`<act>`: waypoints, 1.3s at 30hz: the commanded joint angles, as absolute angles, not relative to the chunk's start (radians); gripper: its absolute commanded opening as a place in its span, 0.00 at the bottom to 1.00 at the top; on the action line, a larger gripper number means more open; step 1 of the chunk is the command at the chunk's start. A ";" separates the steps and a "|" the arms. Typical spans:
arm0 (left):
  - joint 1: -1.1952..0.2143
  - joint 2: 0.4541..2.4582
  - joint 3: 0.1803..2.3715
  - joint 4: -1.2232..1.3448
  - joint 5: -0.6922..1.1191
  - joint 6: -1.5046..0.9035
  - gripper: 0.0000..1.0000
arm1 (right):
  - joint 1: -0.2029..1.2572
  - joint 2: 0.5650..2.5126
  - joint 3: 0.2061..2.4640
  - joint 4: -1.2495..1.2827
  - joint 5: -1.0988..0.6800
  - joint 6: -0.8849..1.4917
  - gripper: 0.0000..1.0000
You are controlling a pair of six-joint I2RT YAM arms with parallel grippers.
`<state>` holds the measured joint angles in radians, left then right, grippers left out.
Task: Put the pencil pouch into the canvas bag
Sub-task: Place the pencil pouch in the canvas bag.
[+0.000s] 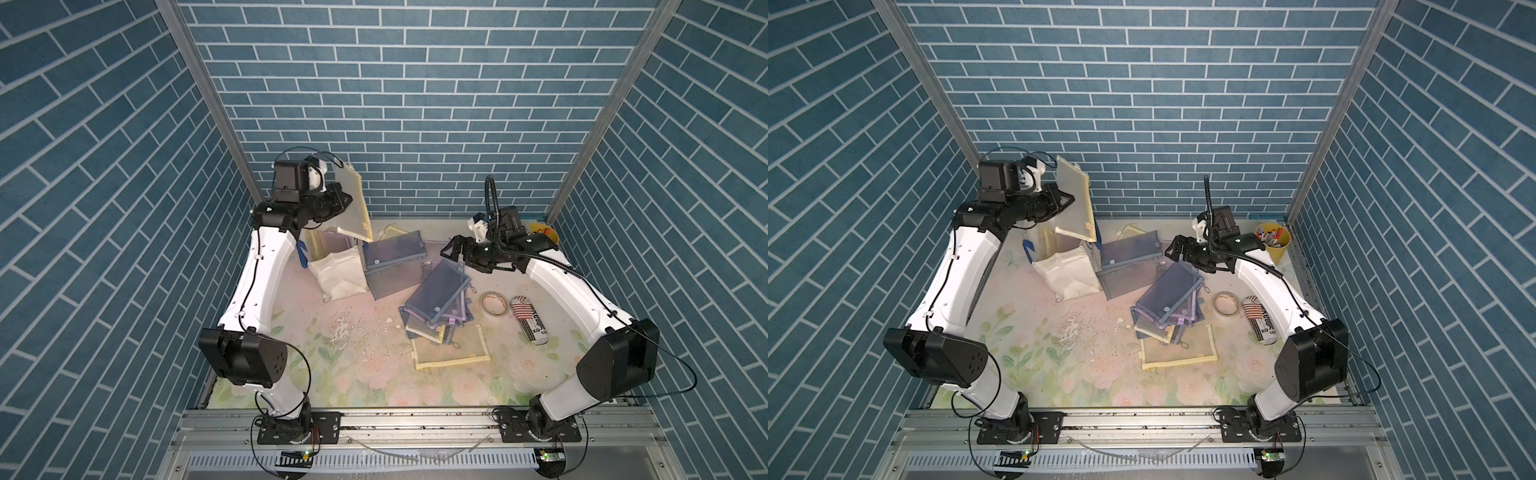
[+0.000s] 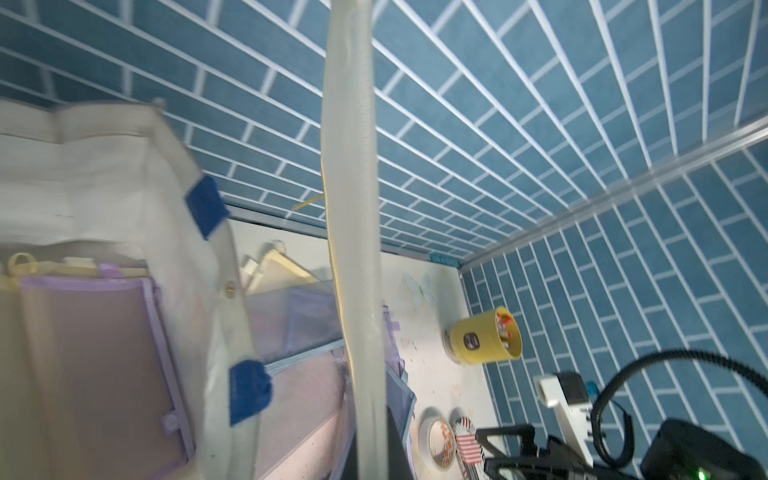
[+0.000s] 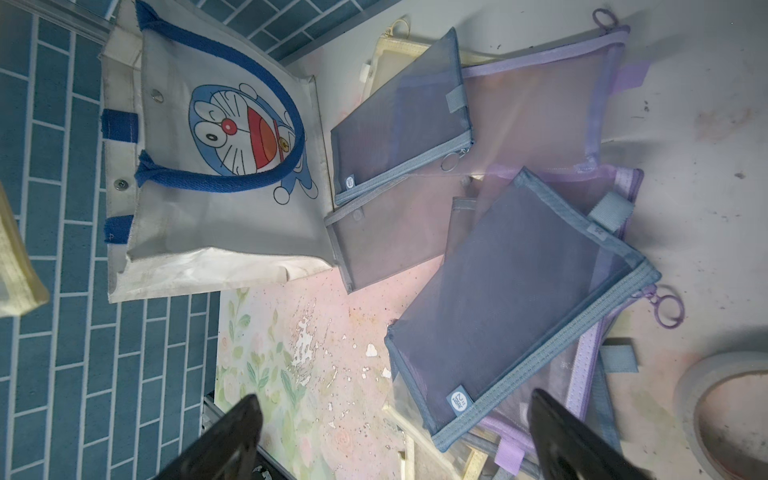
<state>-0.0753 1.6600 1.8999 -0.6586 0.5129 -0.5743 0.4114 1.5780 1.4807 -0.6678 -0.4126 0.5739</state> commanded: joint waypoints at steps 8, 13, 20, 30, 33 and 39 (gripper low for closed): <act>-0.004 1.889 2.206 -0.927 0.392 -0.482 0.00 | 0.420 1.597 1.519 -0.707 -0.412 0.540 0.99; -0.003 1.892 2.155 -0.951 0.348 -0.459 0.00 | 0.420 1.590 1.502 -0.689 -0.423 0.547 0.99; -0.011 1.893 2.010 -0.859 0.348 -0.488 0.00 | 0.420 1.597 1.508 -0.680 -0.437 0.543 0.99; -0.029 1.943 1.943 -0.834 0.340 -0.495 0.06 | 0.418 1.602 1.520 -0.689 -0.449 0.526 0.99; -0.029 1.902 1.871 -0.811 0.332 -0.492 0.25 | 0.415 1.610 1.549 -0.693 -0.458 0.525 0.99; -0.030 1.805 1.833 -0.855 0.263 -0.448 0.76 | 0.416 1.614 1.561 -0.710 -0.449 0.526 0.99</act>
